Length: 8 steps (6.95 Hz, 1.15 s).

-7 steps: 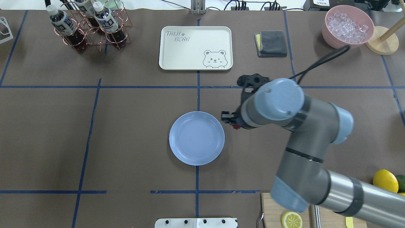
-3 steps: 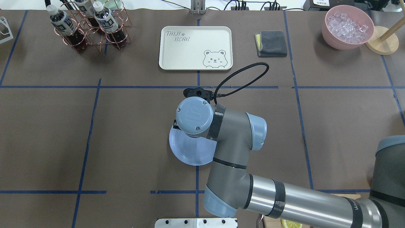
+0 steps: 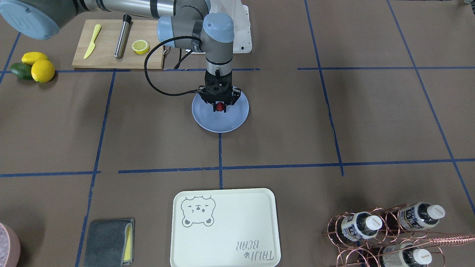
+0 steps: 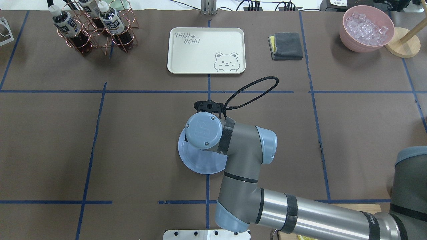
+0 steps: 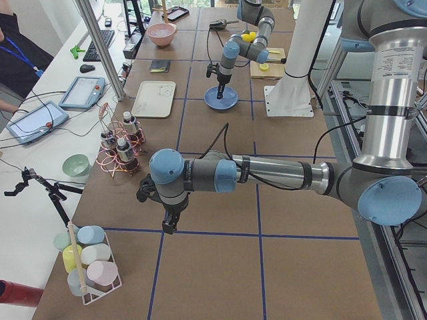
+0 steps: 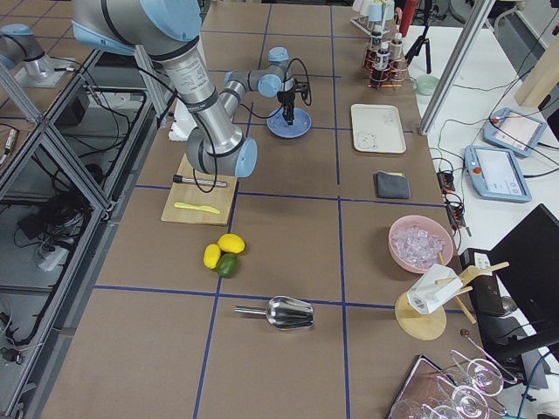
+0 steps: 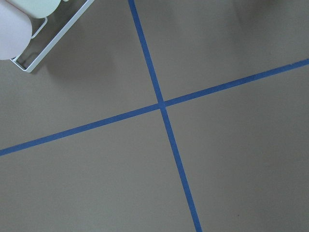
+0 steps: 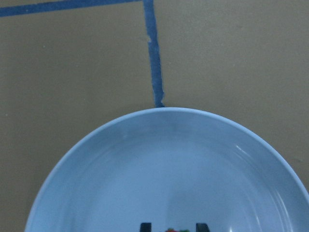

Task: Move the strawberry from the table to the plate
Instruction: 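Lower the strawberry onto the plate and open the right gripper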

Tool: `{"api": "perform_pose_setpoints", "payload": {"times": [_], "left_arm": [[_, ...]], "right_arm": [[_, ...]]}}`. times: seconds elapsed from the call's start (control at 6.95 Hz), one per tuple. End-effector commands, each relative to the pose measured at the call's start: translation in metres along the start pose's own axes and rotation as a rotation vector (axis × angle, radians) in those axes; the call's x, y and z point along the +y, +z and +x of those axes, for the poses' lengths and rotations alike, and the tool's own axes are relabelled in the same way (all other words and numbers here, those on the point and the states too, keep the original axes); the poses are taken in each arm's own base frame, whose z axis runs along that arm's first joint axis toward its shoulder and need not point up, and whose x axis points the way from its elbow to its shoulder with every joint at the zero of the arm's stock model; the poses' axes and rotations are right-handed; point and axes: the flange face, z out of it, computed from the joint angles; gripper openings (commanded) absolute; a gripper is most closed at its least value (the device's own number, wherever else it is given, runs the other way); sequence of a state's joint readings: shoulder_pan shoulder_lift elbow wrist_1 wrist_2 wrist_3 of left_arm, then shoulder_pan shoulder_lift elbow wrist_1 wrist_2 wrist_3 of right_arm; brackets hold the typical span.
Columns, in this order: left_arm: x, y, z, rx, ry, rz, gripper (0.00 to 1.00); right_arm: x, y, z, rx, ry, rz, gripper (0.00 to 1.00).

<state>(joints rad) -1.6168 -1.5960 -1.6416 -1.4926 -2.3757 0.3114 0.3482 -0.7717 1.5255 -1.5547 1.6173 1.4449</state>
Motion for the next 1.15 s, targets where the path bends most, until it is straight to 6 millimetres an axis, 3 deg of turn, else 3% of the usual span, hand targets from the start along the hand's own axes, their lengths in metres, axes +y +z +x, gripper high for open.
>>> {"api": "perform_pose_setpoints", "payload": {"times": [0.0,0.14,0.43,0.72,1.01], "left_arm": [[0.0004,0.0003,-0.0002,0.001,-0.001,0.0,1.0],[0.0006,0.0008,-0.0006,0.001,-0.002,-0.001,1.0],[0.0006,0.0008,-0.0007,0.001,-0.002,-0.001,1.0],[0.0006,0.0008,-0.0007,0.001,-0.002,-0.001,1.0],[0.0016,0.0015,-0.001,0.002,-0.004,-0.003,1.0]], "right_arm": [[0.0052,0.0008,-0.003,-0.003,-0.005,-0.004,0.0],[0.0041,0.0014,-0.0019,-0.002,-0.004,-0.004,0.0],[0.0042,0.0037,0.0005,0.003,-0.004,-0.003,0.26],[0.0023,0.0021,-0.0004,0.001,-0.004,0.016,1.0],[0.0023,-0.0017,-0.0018,-0.007,-0.008,0.017,1.0]]}}
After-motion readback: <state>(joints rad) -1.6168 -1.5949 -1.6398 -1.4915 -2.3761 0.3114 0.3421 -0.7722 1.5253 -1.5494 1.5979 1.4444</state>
